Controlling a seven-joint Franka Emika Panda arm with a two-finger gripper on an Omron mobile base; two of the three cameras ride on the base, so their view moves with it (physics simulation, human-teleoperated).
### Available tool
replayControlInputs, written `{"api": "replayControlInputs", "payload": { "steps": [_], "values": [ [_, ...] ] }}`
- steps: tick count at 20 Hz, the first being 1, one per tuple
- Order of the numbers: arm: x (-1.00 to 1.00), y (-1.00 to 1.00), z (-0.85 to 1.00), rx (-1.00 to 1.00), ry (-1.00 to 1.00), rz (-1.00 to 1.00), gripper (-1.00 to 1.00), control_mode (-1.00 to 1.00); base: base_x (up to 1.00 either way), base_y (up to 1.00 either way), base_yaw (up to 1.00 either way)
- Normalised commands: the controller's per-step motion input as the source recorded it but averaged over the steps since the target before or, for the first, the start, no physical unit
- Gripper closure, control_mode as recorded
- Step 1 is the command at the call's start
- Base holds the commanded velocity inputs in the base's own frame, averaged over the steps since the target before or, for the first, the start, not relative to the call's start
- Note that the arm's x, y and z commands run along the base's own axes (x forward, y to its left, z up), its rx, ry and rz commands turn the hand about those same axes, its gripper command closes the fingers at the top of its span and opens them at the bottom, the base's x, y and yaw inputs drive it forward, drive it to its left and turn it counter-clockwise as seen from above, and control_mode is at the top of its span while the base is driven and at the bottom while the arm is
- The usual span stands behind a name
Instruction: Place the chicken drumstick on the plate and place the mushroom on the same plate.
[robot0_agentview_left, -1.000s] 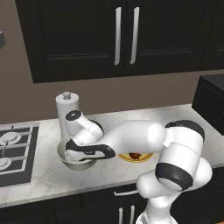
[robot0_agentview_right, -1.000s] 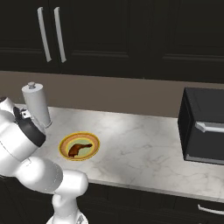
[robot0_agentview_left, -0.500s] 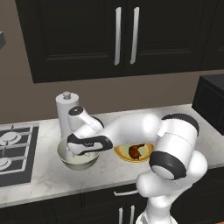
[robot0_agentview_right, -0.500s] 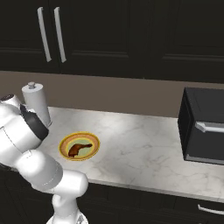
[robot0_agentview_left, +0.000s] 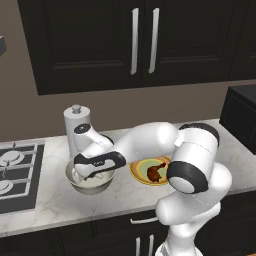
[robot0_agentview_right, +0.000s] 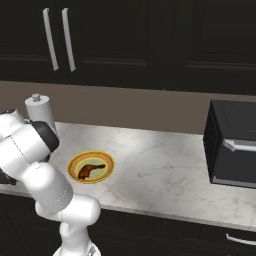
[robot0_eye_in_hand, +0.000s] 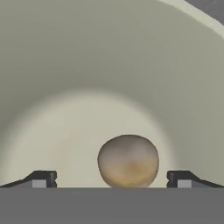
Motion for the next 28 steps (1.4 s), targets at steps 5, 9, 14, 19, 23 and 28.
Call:
{"api": "replayControlInputs", "payload": {
  "steps": [5, 9, 14, 19, 23, 28],
  "values": [
    [0.0, 0.01, -0.17, 0.0, 0.0, 0.0, -1.0, -1.0, 0.0, 0.0, 0.0],
    [0.01, 0.0, 0.0, 0.0, 0.0, 0.0, -1.0, -1.0, 0.0, 0.0, 0.0],
    [0.0, 0.0, 0.0, 0.0, 0.0, 0.0, -1.0, -1.0, 0.0, 0.0, 0.0],
    [0.0, -0.05, 0.0, 0.0, 0.0, 0.0, -1.0, -1.0, 0.0, 0.0, 0.0],
    [0.0, -0.08, 0.0, 0.0, 0.0, -0.01, -1.0, -1.0, 0.0, 0.0, 0.0],
    [0.0, -0.06, -0.07, 0.0, 0.01, 0.0, -1.0, -1.0, 0.0, 0.0, 0.0]
  ]
}}
